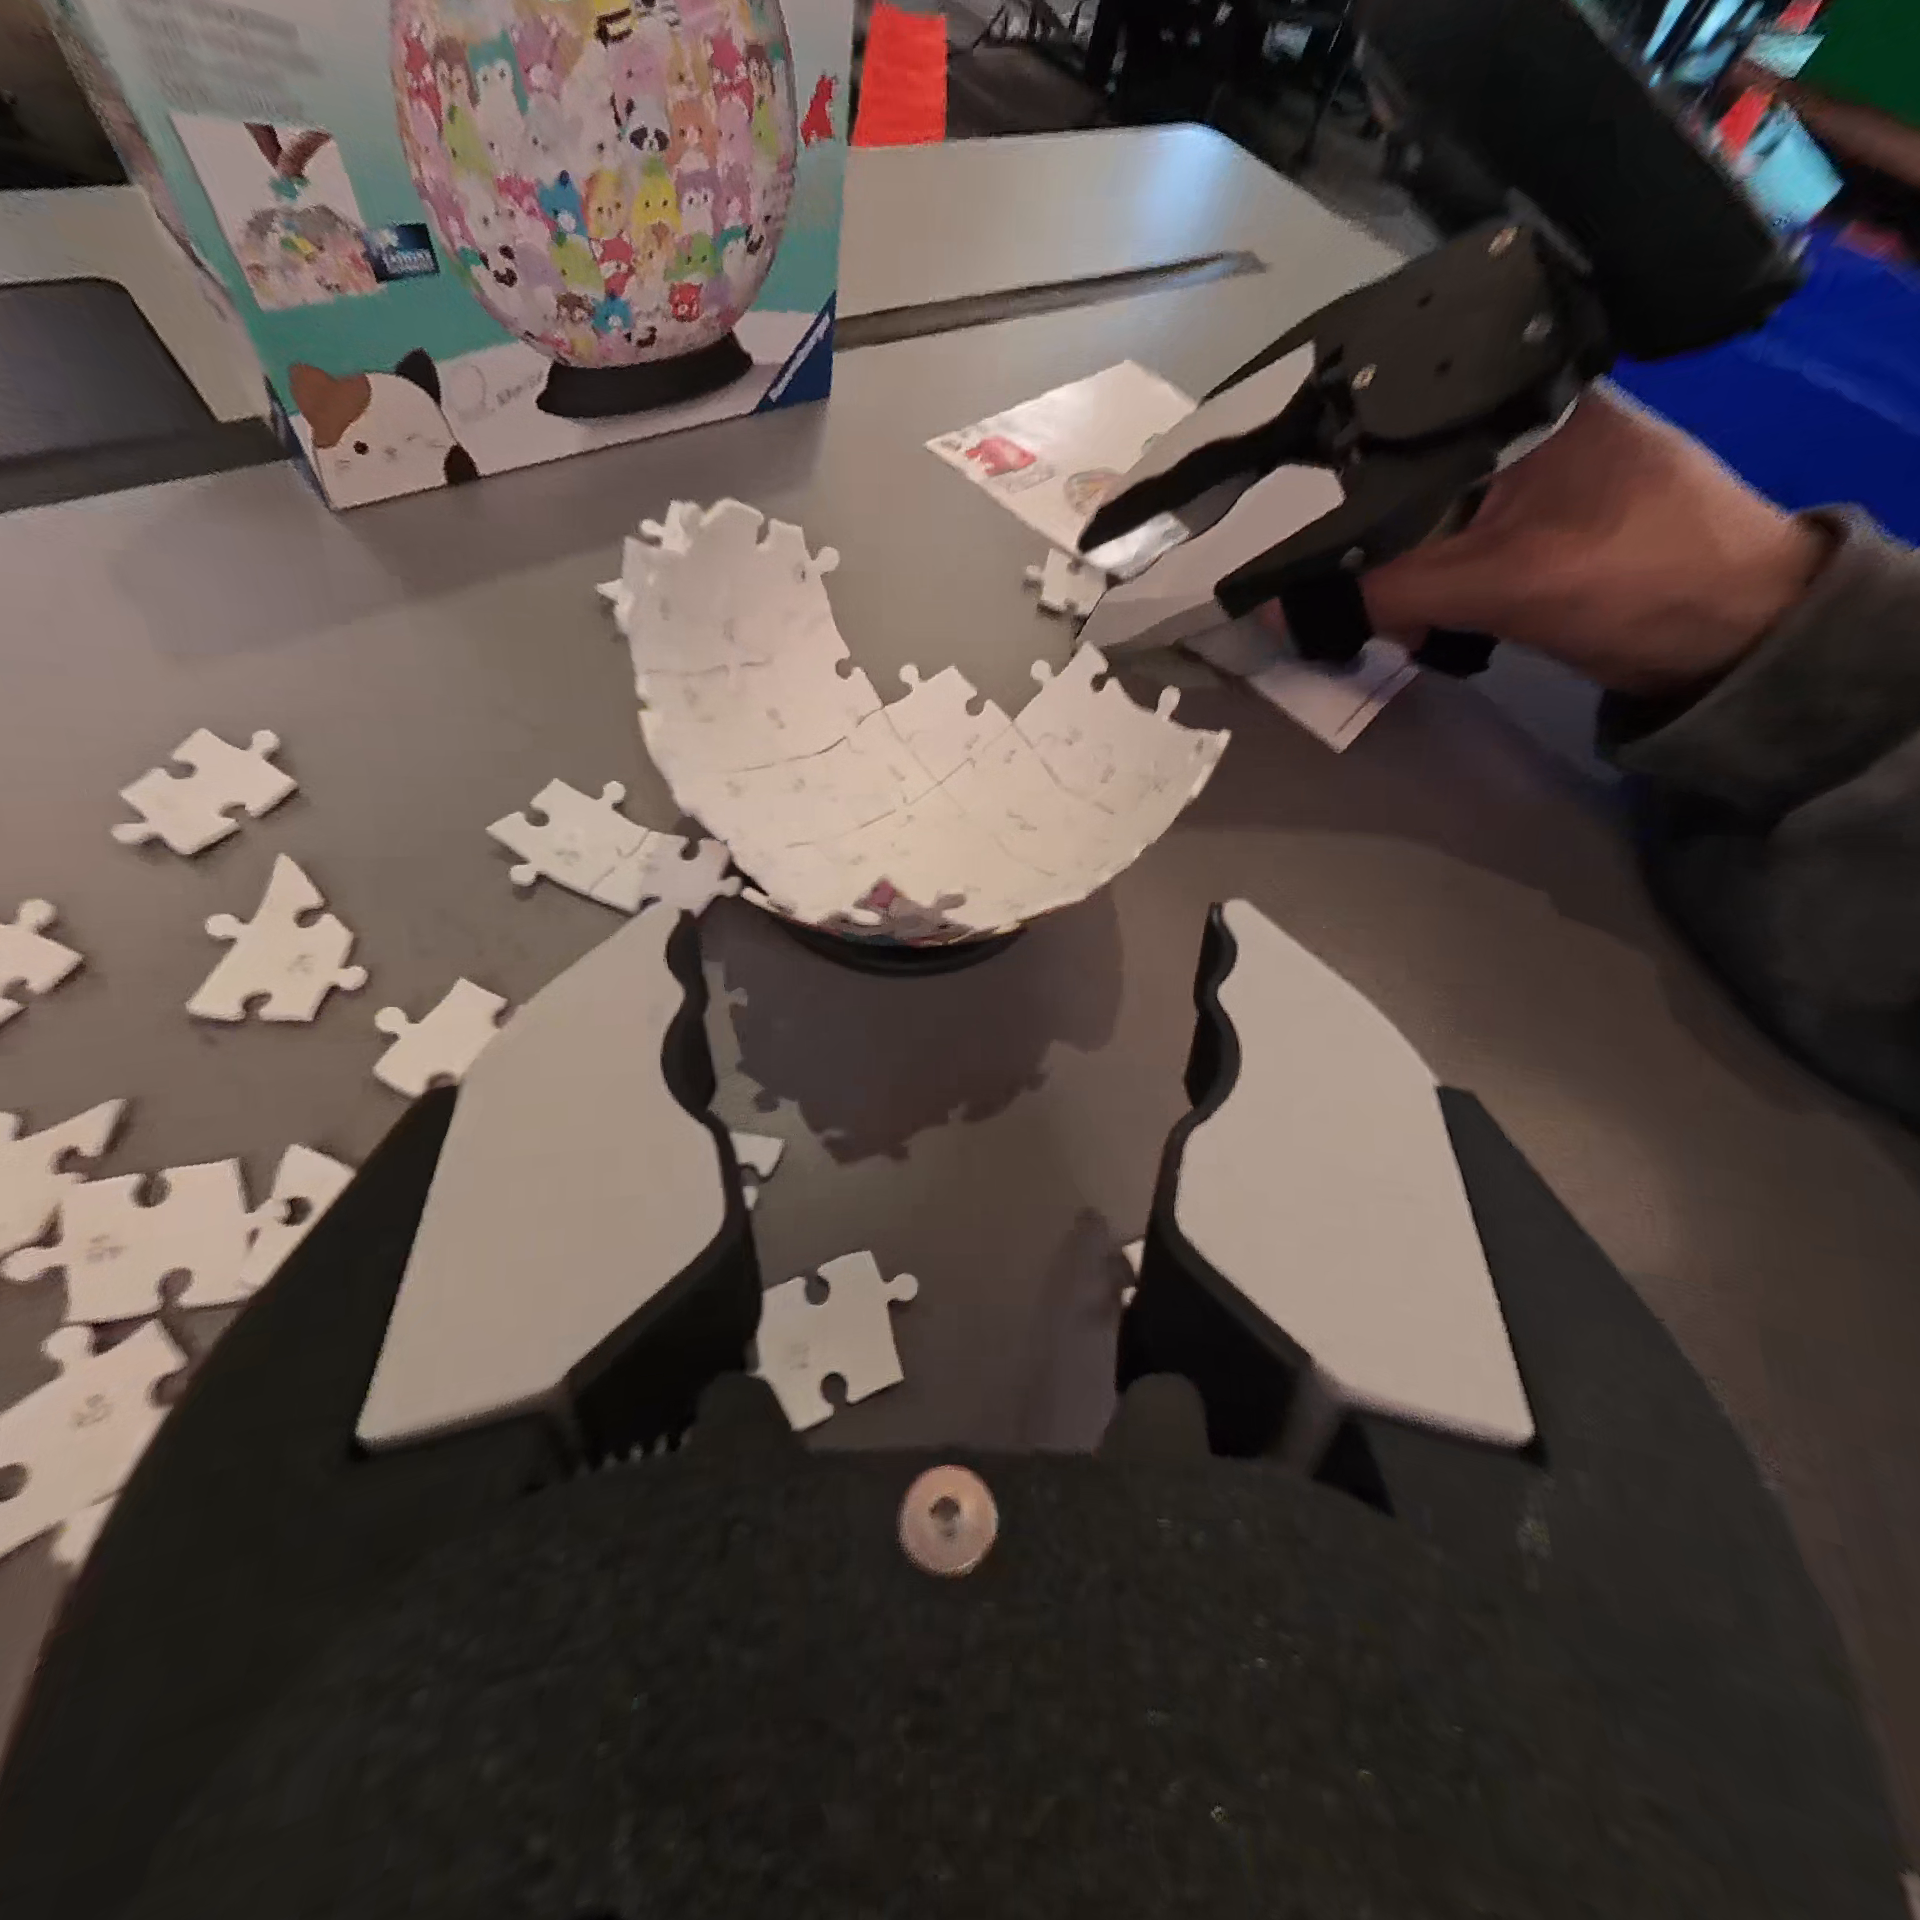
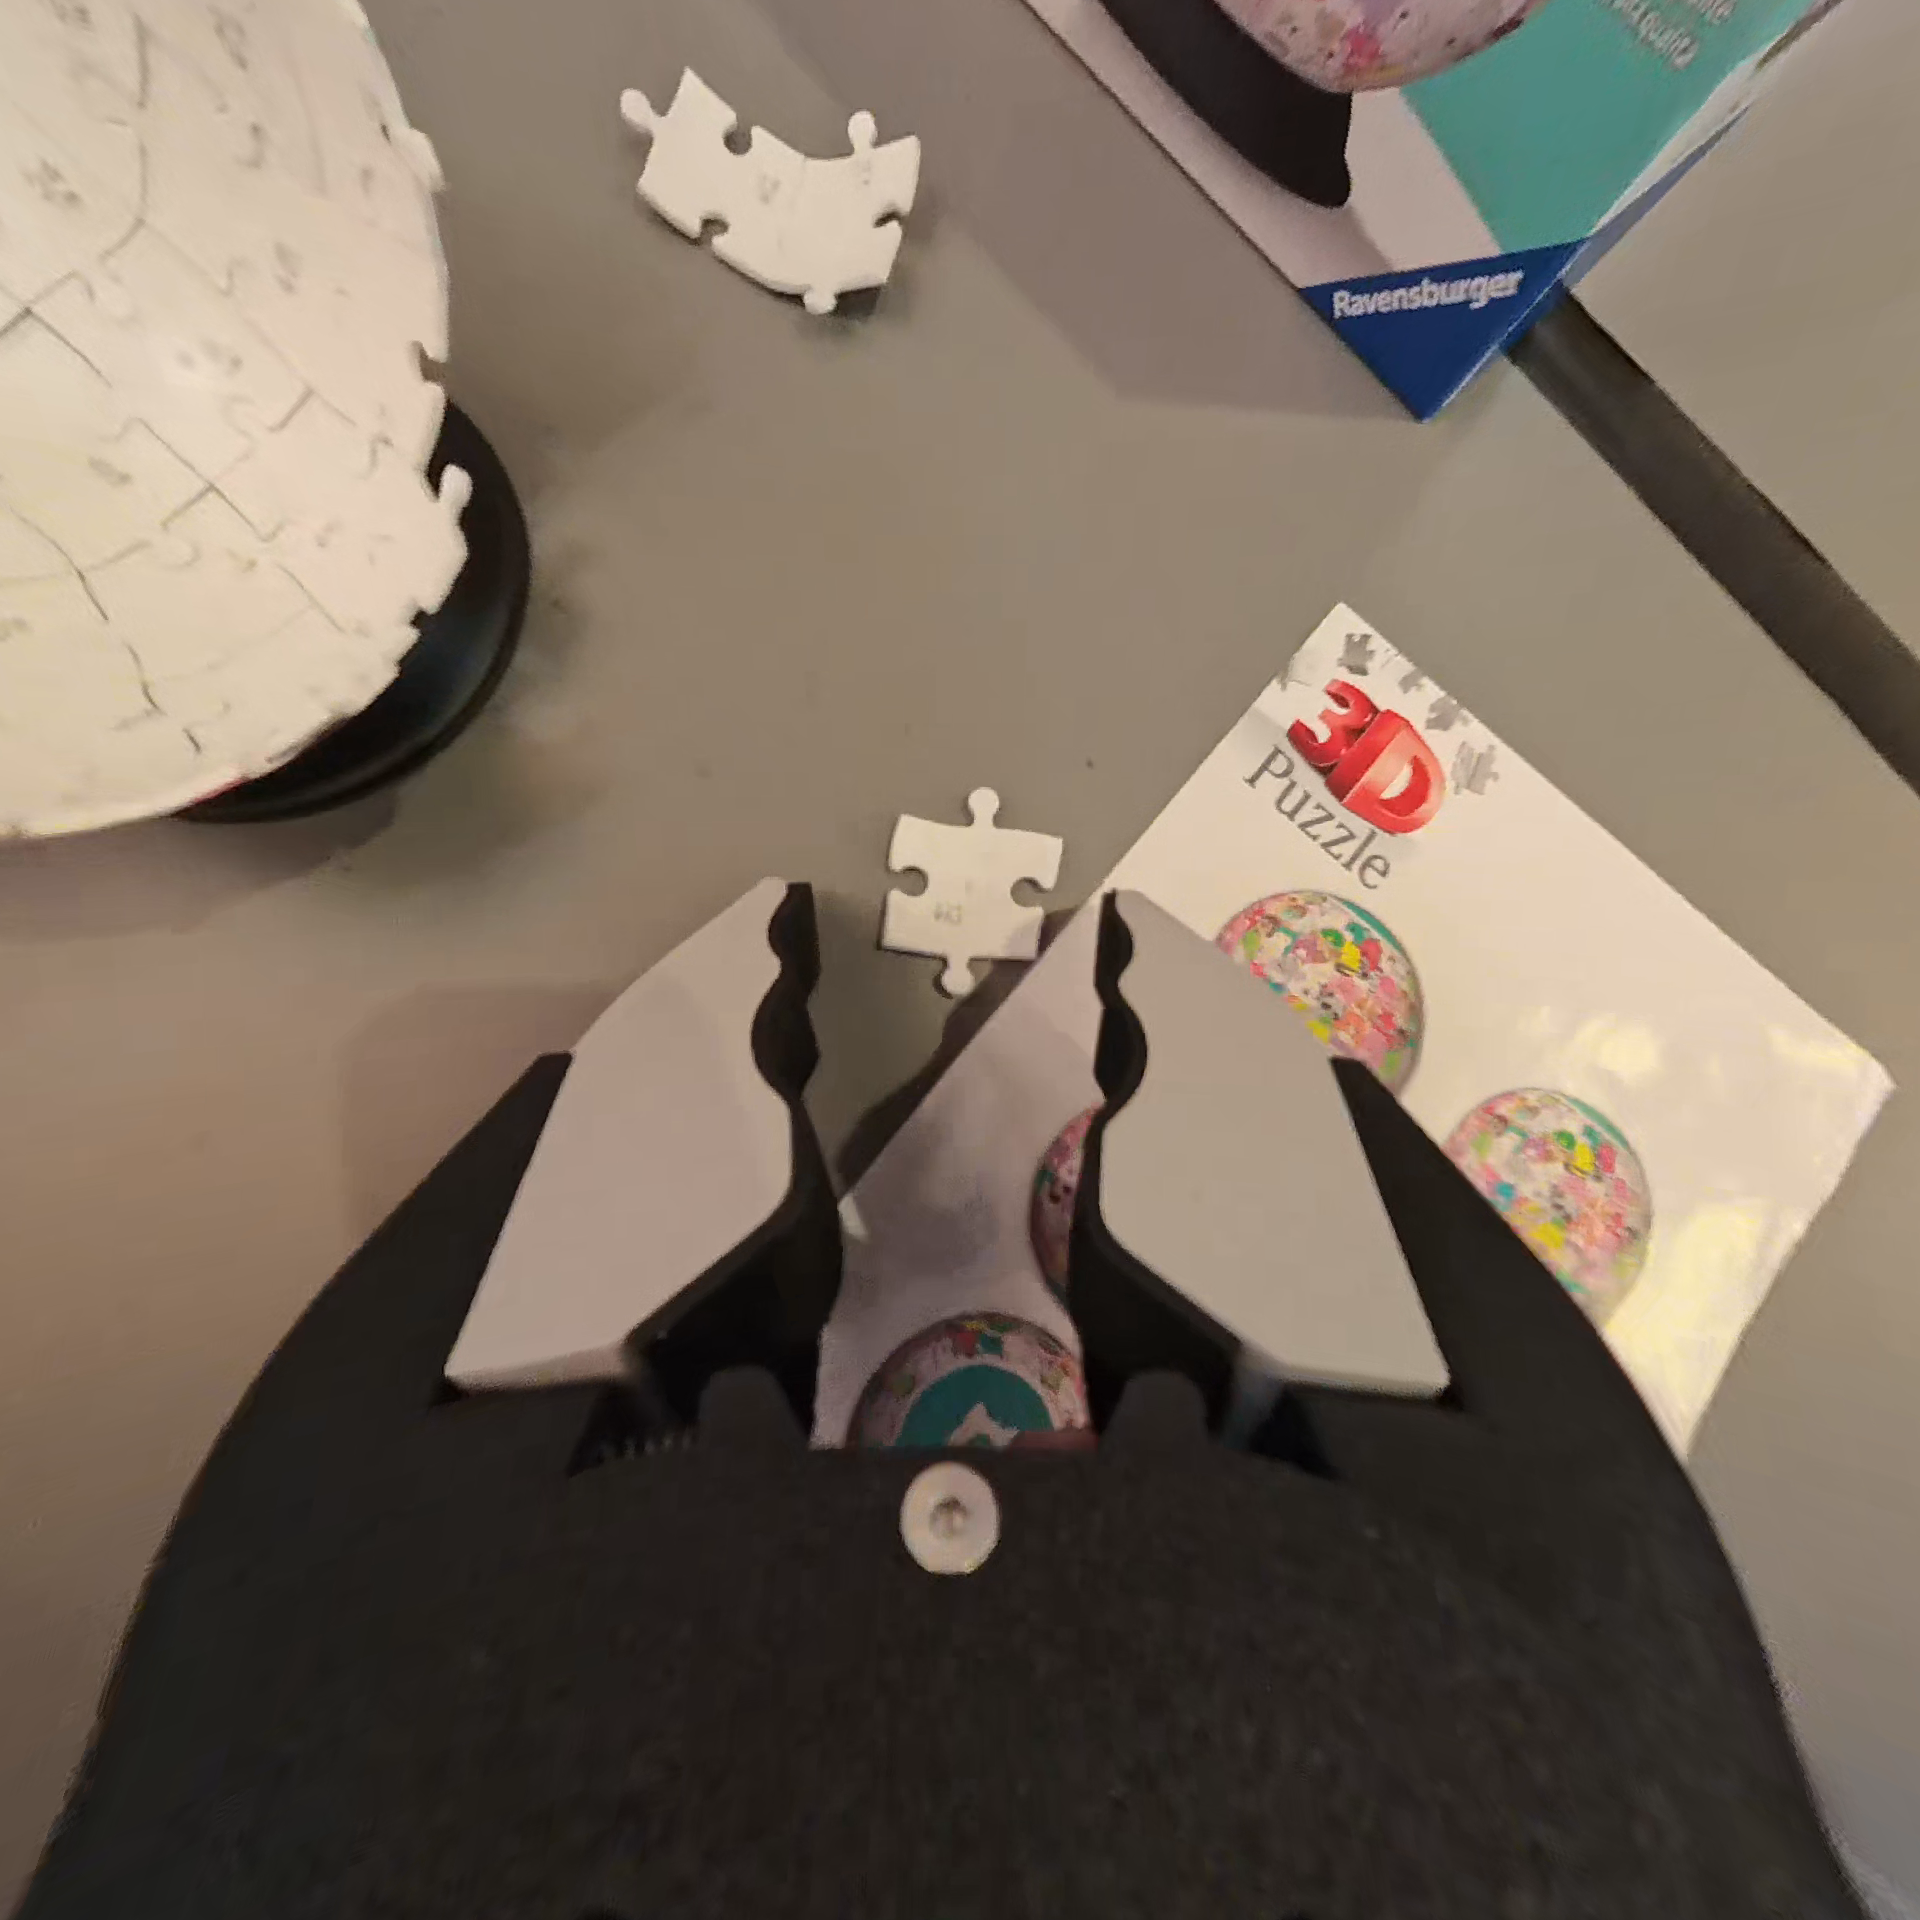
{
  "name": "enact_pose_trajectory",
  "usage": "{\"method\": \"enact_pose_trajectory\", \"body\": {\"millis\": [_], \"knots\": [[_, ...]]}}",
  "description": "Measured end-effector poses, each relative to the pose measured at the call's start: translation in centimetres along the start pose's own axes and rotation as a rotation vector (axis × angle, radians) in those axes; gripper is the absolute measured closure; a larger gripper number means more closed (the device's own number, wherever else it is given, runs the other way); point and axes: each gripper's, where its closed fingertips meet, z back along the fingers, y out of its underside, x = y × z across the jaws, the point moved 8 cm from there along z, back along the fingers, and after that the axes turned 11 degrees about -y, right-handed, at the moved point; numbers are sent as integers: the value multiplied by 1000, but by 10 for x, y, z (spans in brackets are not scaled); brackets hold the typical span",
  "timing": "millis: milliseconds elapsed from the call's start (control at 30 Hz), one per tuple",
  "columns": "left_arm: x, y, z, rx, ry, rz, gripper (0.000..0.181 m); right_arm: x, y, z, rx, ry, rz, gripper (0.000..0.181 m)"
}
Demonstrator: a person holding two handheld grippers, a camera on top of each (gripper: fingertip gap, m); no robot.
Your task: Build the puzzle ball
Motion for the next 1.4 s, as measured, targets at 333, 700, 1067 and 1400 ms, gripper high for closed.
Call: {"method": "enact_pose_trajectory", "body": {"millis": [333, 700, 1067, 1400], "knots": [[-4, -4, -10, 11, -24, -202, 115, 5, 3, -3, -18, -55, -23, 152], [3, -2, -5, 31, -9, -295, 141, 13, 0, 5, -41, -101, 20, 152], [8, -5, -10, 45, 15, -284, 156, 29, 7, 2, -46, -141, 32, 152], [3, -9, -6, 75, 30, -277, 162, 45, -27, 38, -102, -176, 215, 152]]}}
